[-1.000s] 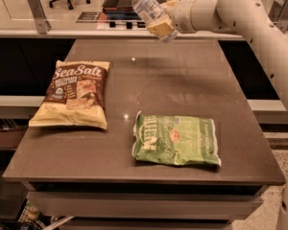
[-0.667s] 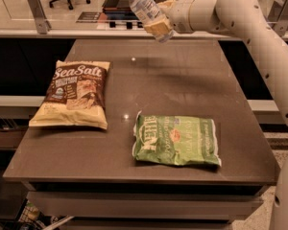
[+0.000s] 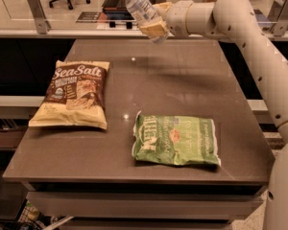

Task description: Knock blue plastic bottle over

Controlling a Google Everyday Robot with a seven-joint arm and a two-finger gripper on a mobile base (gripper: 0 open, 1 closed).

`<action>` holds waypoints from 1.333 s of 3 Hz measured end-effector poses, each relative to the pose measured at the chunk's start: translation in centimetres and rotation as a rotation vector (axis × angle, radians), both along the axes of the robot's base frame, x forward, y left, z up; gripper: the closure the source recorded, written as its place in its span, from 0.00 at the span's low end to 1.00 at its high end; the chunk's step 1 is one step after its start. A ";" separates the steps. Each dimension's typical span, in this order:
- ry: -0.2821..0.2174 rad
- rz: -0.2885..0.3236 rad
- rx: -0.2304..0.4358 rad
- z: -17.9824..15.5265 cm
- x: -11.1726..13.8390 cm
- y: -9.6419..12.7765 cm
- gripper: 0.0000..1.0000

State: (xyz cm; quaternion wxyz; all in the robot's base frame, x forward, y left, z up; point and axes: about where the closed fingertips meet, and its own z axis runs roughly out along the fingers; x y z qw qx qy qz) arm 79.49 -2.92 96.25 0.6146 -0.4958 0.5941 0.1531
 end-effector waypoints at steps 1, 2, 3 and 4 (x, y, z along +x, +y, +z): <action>0.008 0.004 0.028 -0.8 -0.5 0.2 1.00; 0.023 0.006 0.062 -1.6 -1.2 0.5 1.00; 0.040 0.009 0.074 -2.0 -1.6 0.7 1.00; 0.056 0.064 0.133 -2.6 -1.1 1.4 1.00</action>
Offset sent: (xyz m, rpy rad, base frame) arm -0.0202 0.0000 -0.0244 0.1018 0.0381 -0.0016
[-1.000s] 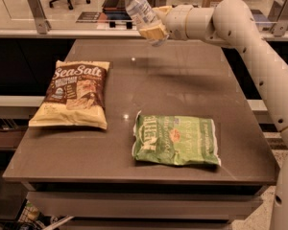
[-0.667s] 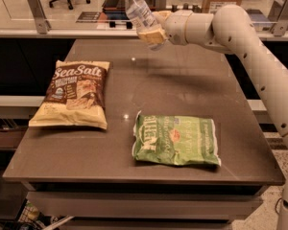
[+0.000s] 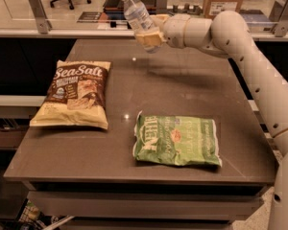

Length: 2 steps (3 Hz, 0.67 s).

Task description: Knock blue plastic bottle over

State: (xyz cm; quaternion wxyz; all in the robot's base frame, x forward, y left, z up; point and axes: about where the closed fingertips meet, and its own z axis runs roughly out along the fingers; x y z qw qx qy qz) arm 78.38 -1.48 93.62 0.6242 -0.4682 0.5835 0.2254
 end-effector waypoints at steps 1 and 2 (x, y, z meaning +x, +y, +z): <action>0.013 0.051 0.070 -0.6 1.0 0.4 1.00; 0.035 0.052 0.095 -2.0 1.3 0.3 1.00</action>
Offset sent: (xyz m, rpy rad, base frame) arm 0.0211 0.0019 -0.0270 0.1687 0.0505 0.0961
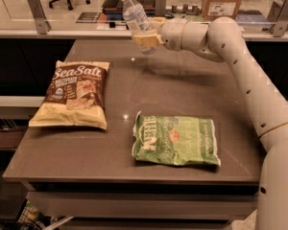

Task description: Knock blue plastic bottle over

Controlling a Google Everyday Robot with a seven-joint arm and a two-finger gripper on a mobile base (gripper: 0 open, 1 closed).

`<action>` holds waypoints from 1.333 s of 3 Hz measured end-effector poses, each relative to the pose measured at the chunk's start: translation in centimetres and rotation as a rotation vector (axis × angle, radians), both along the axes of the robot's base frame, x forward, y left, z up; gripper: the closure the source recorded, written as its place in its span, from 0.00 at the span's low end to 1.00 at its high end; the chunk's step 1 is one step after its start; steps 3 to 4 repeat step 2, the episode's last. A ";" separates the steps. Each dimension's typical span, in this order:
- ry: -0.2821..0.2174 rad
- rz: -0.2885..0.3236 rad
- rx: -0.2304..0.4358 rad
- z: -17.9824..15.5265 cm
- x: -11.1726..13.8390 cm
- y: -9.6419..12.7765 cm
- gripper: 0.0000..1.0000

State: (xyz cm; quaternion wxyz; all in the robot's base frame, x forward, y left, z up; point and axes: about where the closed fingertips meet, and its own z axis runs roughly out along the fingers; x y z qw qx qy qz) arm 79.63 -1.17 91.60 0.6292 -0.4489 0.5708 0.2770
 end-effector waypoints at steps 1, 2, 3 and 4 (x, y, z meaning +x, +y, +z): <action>0.002 0.001 -0.002 -0.2 -0.1 0.2 1.00; 0.003 0.007 -0.001 -0.2 -0.1 0.6 0.84; 0.003 0.007 -0.001 -0.2 -0.1 0.6 0.84; 0.003 0.007 -0.001 -0.2 -0.1 0.6 0.84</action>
Offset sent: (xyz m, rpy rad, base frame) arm -0.0006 0.0017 -0.0016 -0.0016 0.0020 0.0013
